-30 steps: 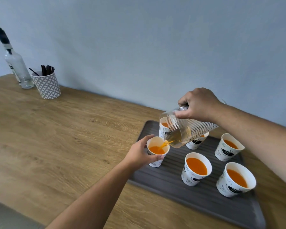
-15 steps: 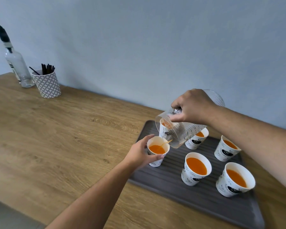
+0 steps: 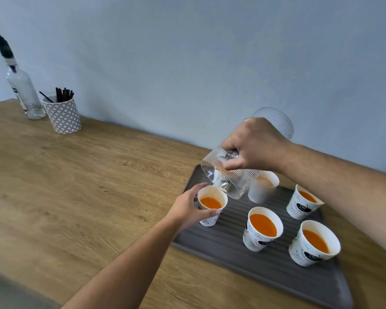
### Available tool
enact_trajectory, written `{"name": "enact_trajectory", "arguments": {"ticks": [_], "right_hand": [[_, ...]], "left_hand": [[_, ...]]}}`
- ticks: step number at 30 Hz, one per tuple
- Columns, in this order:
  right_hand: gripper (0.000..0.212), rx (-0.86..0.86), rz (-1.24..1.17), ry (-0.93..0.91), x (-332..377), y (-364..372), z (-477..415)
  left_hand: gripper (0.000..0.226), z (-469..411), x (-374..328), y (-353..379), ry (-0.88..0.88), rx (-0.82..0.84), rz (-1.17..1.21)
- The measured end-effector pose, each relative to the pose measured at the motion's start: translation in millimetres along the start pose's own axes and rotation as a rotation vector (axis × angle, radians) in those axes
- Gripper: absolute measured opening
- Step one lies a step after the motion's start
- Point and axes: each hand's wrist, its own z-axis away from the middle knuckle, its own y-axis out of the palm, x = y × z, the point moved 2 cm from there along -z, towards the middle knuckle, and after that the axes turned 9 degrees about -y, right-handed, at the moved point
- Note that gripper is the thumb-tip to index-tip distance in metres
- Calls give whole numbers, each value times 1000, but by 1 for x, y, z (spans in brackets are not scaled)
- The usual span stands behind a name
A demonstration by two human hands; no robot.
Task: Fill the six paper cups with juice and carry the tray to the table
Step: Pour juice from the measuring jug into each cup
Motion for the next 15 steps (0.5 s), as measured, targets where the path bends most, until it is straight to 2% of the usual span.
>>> {"name": "enact_trajectory", "arguments": {"ticks": [5,15], "right_hand": [[44,-22,5,-44,3,-2,-1],[44,-3,19,-9,1,-2,8]], "left_hand": [[86,-1,1,0,-4,2,1],[88,-2,0,-1,-11,28,6]]}}
